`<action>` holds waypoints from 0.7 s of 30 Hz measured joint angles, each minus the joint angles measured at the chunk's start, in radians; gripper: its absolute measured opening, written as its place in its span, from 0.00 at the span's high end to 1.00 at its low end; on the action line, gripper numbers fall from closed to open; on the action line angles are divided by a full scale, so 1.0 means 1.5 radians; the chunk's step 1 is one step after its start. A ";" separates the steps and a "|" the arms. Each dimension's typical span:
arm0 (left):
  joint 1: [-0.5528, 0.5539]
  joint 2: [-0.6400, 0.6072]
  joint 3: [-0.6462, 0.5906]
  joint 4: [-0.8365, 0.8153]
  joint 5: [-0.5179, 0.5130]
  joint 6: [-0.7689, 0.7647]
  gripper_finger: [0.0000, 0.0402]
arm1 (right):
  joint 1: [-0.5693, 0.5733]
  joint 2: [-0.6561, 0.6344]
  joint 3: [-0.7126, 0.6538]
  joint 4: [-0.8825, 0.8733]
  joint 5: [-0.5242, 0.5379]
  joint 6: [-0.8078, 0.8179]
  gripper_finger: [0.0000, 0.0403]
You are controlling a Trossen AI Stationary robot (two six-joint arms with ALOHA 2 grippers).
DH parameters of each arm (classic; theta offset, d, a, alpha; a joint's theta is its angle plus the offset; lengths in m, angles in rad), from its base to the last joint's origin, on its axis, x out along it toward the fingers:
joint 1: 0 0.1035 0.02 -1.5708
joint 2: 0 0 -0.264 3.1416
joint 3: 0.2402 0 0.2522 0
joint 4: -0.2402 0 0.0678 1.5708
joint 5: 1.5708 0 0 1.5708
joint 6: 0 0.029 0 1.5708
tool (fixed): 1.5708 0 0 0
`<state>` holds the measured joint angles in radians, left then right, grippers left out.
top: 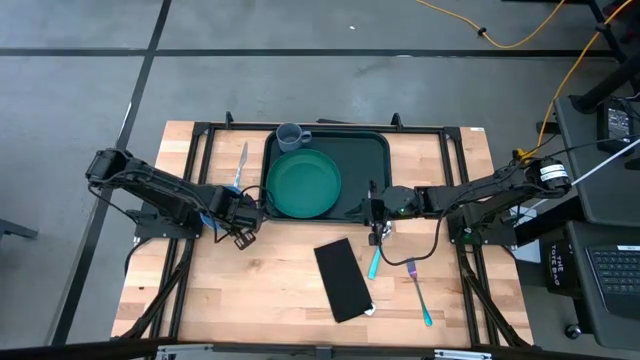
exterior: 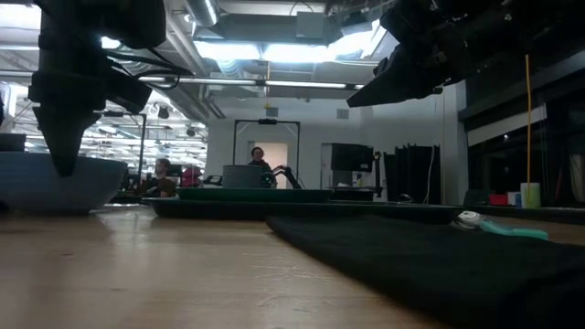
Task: Set up tray
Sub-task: Put the blue bowl on top of the green plate on the black tray
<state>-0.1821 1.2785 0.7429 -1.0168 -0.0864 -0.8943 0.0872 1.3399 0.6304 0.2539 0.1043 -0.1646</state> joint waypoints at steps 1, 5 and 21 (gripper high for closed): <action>-0.001 0.000 0.000 0.000 0.000 0.002 0.98 | 0.000 0.000 0.000 0.000 0.000 0.000 0.94; -0.011 0.000 0.002 -0.002 -0.005 0.017 0.99 | 0.000 0.000 0.000 0.000 0.000 -0.001 0.94; -0.059 0.000 0.118 -0.068 -0.098 0.030 0.99 | 0.000 0.000 0.000 0.009 0.000 0.001 0.94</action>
<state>-0.2700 1.2789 0.9196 -1.1195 -0.2327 -0.8497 0.0872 1.3399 0.6300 0.2668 0.1047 -0.1635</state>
